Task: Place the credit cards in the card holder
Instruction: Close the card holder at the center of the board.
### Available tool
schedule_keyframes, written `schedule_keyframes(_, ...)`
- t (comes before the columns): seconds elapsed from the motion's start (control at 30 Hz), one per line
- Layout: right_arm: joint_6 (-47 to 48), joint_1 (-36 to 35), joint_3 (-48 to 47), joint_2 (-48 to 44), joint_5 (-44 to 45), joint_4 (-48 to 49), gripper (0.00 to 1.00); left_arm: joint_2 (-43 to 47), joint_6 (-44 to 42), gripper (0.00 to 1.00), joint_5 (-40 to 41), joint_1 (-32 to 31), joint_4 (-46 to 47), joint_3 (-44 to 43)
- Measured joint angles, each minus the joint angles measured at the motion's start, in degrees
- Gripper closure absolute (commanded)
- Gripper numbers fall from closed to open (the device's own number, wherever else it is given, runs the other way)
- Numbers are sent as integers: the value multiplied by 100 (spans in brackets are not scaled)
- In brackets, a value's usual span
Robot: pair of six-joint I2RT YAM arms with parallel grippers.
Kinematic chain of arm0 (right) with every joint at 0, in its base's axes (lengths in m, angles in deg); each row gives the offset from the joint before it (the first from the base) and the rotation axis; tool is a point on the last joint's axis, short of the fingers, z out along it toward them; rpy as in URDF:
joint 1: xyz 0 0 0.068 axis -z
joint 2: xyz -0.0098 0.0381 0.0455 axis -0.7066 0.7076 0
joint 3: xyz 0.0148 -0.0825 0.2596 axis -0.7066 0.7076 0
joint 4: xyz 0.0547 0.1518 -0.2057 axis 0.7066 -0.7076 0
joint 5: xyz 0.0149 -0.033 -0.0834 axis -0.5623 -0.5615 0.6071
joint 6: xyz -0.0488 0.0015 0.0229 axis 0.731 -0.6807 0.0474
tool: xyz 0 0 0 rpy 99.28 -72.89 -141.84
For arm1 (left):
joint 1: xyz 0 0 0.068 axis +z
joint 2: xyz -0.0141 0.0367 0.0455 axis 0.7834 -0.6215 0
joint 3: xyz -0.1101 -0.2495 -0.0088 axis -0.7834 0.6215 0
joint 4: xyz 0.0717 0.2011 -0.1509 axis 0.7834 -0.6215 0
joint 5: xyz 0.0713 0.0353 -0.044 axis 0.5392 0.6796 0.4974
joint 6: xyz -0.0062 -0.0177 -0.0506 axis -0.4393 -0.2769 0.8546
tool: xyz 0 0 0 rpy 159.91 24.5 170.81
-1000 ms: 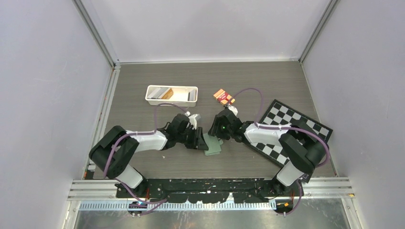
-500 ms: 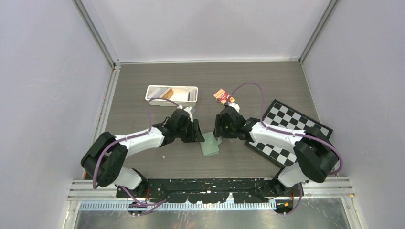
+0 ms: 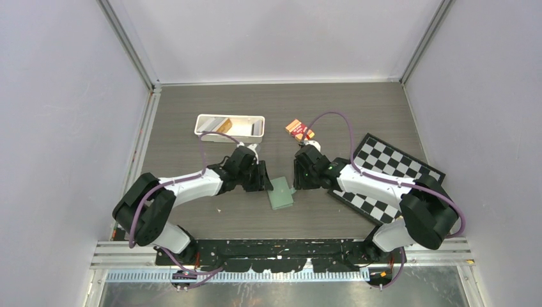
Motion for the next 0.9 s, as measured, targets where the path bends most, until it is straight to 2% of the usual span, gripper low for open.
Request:
schedule_keyframes(0.67,149,0,0,153,-63,28,86,-295,2,60,-4,0,-85,-44)
schedule_keyframes(0.9,153,0,0,164,-61,26,89,-326,-4,60,0,0,-116,-92)
